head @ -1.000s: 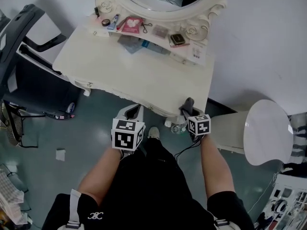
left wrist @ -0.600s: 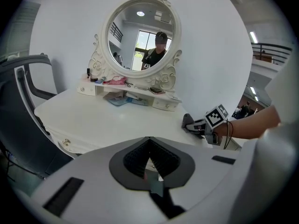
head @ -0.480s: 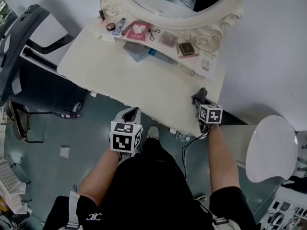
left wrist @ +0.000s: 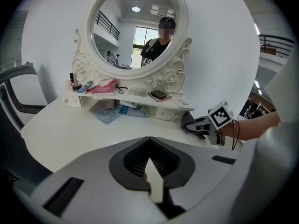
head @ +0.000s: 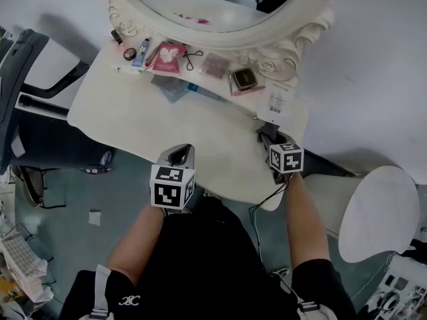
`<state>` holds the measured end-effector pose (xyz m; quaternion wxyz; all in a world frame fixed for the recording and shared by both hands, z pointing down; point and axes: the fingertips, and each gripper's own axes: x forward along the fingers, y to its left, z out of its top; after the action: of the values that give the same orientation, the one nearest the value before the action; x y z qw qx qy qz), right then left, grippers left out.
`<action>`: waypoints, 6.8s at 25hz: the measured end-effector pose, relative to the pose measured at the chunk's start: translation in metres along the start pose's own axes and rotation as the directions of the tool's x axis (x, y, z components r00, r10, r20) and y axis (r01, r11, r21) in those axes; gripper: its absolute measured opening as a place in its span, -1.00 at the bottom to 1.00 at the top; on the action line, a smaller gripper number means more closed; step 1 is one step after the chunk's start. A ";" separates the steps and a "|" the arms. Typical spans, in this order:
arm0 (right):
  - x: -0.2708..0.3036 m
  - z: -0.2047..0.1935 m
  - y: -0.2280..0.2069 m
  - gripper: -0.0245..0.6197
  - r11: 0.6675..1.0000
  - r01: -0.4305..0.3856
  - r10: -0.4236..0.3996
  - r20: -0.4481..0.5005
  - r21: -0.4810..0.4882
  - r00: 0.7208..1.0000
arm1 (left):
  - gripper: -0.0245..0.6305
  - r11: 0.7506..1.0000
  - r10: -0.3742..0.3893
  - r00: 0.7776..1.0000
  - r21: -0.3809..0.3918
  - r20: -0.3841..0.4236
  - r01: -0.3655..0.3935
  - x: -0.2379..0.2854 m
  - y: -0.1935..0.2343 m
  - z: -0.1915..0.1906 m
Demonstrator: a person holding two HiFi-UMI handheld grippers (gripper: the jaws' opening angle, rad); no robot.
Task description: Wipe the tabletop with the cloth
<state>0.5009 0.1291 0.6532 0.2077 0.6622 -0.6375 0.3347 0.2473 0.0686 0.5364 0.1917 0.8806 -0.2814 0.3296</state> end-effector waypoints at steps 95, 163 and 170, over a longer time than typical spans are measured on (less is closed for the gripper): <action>0.021 -0.029 0.219 -0.63 0.965 0.160 -0.112 -0.226 0.207 0.968 | -0.93 0.949 -0.268 0.963 0.163 -0.027 0.269 -0.026 0.112 0.012; 0.064 -0.004 0.337 -0.63 0.856 0.319 -0.313 -0.083 0.407 0.946 | -0.93 0.937 -0.277 0.960 0.208 -0.046 0.281 -0.092 0.270 -0.027; 0.074 0.005 0.329 -0.63 0.887 0.274 -0.229 -0.159 0.372 0.960 | -0.93 0.959 -0.235 0.972 0.161 -0.023 0.235 -0.090 0.269 -0.021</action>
<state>0.1761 0.0399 0.6522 0.1481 0.7477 -0.4541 0.4613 0.0140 -0.0941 0.5299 0.1577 0.9199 -0.1467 0.3278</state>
